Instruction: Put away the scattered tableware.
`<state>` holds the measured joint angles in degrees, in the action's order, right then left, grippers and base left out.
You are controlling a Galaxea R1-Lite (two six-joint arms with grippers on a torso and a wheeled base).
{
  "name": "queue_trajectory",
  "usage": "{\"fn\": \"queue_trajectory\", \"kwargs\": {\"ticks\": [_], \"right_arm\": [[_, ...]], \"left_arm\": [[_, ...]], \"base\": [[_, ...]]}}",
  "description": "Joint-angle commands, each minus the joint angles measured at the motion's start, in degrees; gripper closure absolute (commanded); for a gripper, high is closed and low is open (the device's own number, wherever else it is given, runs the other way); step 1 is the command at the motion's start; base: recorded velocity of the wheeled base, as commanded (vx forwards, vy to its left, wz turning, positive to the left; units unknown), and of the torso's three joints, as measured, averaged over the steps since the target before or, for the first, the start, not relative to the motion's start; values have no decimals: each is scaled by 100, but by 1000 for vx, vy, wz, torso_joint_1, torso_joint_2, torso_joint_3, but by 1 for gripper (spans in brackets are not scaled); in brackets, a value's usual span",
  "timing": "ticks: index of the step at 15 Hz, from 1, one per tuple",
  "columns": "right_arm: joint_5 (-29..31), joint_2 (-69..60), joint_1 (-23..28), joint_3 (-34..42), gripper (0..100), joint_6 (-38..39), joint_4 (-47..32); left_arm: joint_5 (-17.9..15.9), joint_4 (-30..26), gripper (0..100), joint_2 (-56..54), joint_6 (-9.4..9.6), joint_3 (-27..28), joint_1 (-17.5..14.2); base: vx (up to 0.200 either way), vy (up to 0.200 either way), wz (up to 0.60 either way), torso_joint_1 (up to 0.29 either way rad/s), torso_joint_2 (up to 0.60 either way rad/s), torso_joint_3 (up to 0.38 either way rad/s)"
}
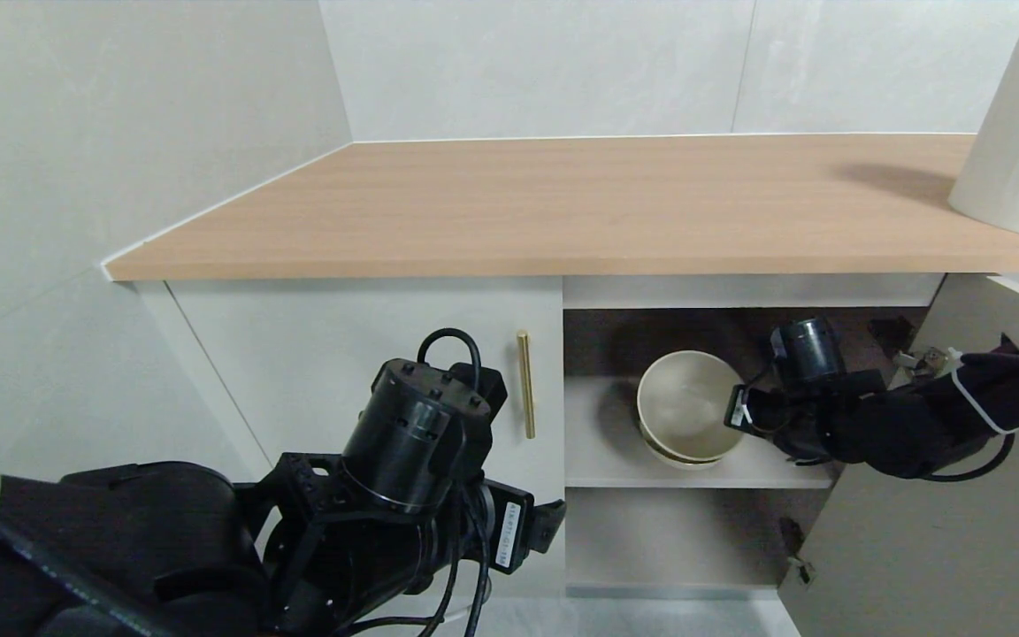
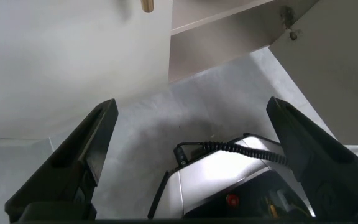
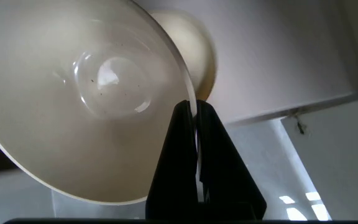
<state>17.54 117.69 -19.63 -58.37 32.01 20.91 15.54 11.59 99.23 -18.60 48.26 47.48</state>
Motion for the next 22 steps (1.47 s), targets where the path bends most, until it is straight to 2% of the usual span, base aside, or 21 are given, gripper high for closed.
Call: {"fn": "queue_trajectory", "kwargs": {"ticks": [1,7,20,21,22], "right_arm": [[4,149,64,-87,100,7,10],[39,650,126,-412,100,156,19],[65,914,143,-509,100,165,221],[65,914,143,-509,0,165,221],[65,905,143,-509,0,174,221]], "left_arm": [[1,1,0,17,-3,-1,-2],[1,1,0,17,-3,-1,-2],[1,1,0,26,-3,-1,-2],[1,1,0,26,-3,-1,-2],[1,1,0,26,-3,-1,-2]], "base": [[0,0,0,0,0,0],[0,0,0,0,0,0],[0,0,0,0,0,0],[0,0,0,0,0,0],[0,0,0,0,0,0]]}}
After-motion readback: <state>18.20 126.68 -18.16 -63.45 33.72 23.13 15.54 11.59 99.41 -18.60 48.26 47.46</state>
